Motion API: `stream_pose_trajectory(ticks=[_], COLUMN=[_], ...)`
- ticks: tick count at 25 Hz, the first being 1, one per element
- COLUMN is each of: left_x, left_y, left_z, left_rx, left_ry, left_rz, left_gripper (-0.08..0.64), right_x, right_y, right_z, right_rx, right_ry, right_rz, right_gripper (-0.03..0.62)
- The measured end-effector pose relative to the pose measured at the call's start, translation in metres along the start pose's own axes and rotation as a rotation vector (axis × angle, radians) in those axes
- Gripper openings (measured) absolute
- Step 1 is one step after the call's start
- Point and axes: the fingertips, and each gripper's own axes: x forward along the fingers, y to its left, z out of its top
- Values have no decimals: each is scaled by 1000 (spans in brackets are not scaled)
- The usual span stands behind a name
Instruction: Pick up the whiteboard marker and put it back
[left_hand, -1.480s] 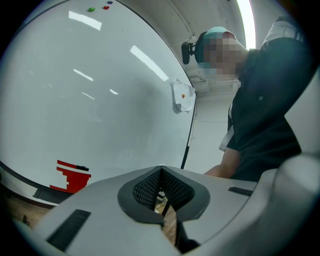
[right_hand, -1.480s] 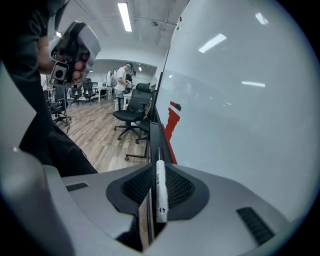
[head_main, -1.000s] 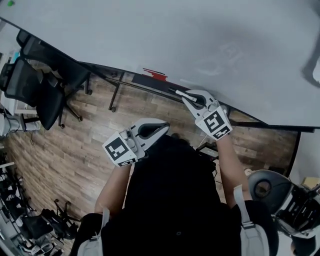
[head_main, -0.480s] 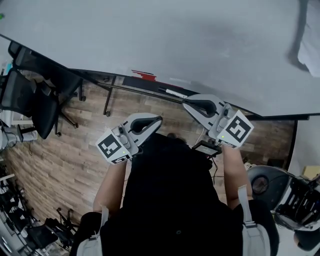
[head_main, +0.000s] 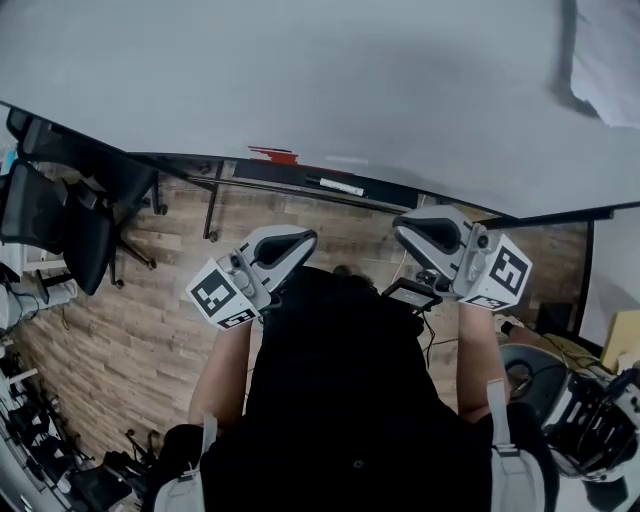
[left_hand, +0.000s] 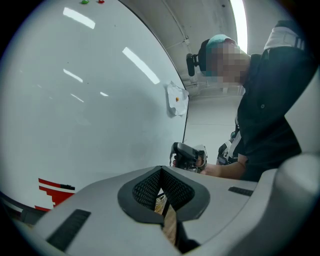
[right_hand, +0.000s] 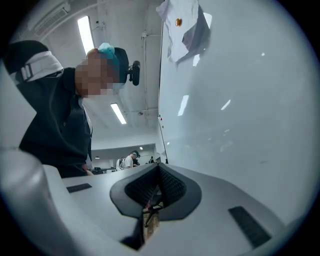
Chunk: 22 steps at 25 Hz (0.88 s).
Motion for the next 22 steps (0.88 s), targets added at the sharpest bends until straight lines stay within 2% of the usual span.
stream_pose_trajectory(ticks=[11, 22], left_x=[1, 1], left_y=[-12, -13], left_z=[-13, -19], left_rx=[-30, -39], left_ry=[18, 25], left_rz=[-27, -23], left_gripper=[12, 12], right_x=[-17, -6], right_y=[-5, 0], right_z=[-16, -31], right_rx=[51, 44], right_ry=[-60, -24], right_rz=[-32, 2], right_gripper=[18, 17])
